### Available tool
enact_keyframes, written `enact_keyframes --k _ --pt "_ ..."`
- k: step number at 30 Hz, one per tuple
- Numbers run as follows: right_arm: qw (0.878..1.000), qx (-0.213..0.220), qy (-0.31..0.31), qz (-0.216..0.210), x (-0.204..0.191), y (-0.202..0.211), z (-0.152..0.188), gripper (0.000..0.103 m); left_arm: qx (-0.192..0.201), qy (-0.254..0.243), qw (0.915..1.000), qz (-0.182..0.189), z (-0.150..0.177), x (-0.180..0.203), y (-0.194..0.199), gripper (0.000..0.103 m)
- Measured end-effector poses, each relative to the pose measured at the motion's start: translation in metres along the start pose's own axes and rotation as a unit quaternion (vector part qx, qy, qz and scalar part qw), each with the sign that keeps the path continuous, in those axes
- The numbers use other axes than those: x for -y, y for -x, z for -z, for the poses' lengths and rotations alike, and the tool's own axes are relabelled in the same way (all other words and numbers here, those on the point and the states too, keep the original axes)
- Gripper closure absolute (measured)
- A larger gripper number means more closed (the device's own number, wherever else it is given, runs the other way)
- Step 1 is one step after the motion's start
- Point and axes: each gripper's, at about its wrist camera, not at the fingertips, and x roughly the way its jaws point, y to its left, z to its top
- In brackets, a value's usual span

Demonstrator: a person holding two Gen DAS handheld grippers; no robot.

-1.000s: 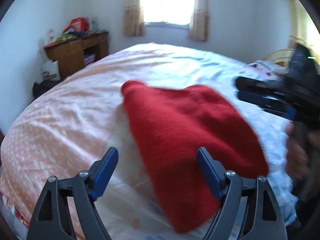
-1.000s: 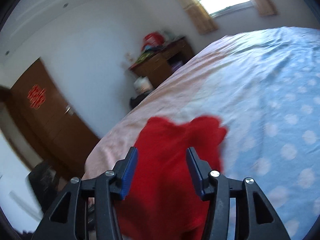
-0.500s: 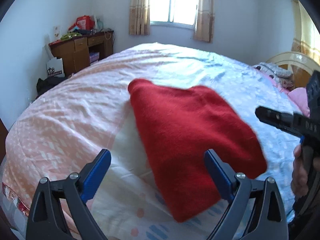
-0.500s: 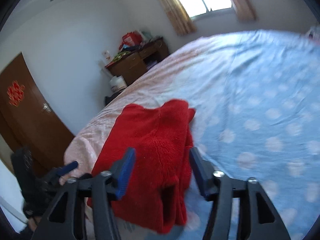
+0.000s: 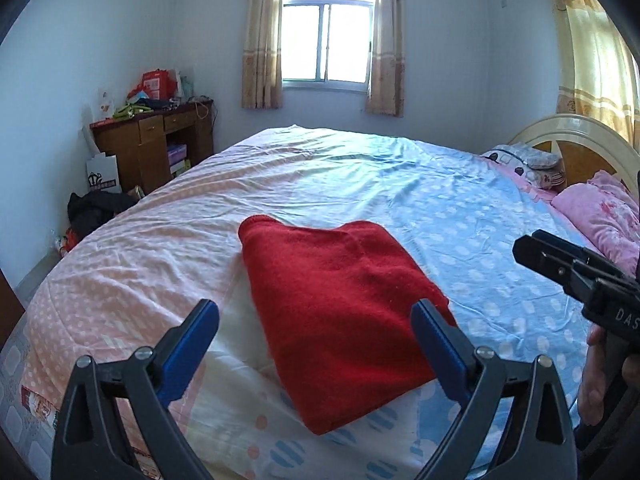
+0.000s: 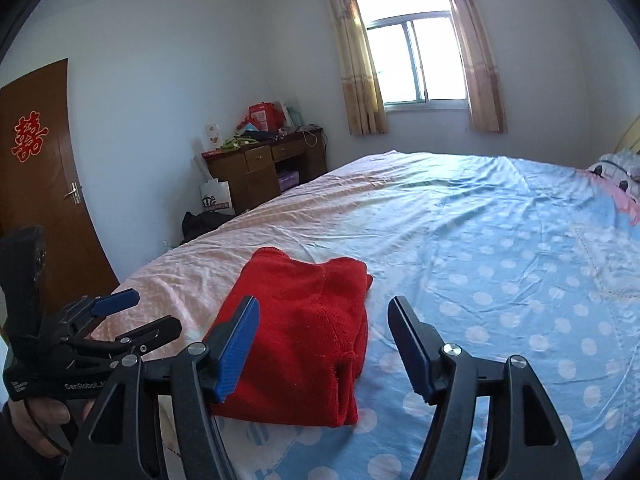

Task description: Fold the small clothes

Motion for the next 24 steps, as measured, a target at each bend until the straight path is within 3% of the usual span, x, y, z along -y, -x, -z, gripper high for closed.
enact_keyframes --k 24 --pt "1.000 0.021 0.014 0.008 -0.010 0.013 0.001 0.035 0.001 0.001 1.0000 0.002 0.001 0.000 0.000 0.004"
